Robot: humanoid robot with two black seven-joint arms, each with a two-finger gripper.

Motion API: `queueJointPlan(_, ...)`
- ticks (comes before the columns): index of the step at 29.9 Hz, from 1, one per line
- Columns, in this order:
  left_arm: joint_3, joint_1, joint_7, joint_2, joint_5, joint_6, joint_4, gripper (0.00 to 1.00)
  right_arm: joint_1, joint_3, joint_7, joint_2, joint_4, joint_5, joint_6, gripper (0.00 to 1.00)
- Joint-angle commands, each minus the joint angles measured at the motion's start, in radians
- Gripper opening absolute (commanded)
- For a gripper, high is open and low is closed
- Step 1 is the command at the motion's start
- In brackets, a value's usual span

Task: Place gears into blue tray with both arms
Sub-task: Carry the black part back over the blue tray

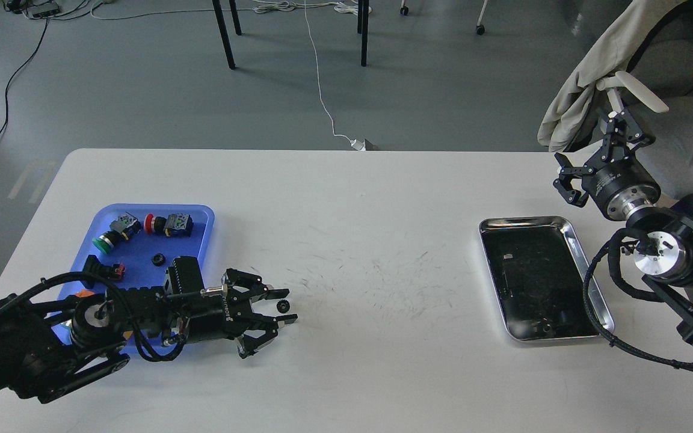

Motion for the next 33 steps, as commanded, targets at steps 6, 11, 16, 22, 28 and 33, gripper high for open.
queueJointPlan(6, 0.004, 0.008, 0.0, 0.012, 0.0, 0.0, 0.0, 0.42, -0.001, 0.0, 0.0, 0.001, 0.002, -0.007, 0.001, 0.99)
queueJointPlan(11, 0.002, 0.019, 0.0, 0.007, 0.0, 0.0, 0.001, 0.33, -0.011, -0.002, 0.0, 0.001, 0.003, -0.007, 0.001, 0.99)
queueJointPlan(16, 0.002, 0.019, 0.0, 0.01, 0.0, 0.0, 0.001, 0.28, -0.014, -0.002, 0.001, 0.001, 0.003, -0.01, 0.003, 0.99)
queueJointPlan(22, 0.002, 0.017, 0.0, 0.013, 0.001, 0.0, 0.001, 0.21, -0.014, -0.002, 0.002, 0.001, 0.003, -0.024, 0.003, 0.99)
queueJointPlan(28, 0.002, 0.019, 0.0, 0.024, 0.001, 0.0, 0.0, 0.1, -0.021, 0.0, 0.003, 0.001, 0.002, -0.025, 0.003, 0.99)
queueJointPlan(33, -0.004, 0.019, 0.0, 0.064, 0.003, 0.0, -0.013, 0.09, -0.024, 0.0, 0.002, 0.001, 0.003, -0.025, 0.003, 0.99)
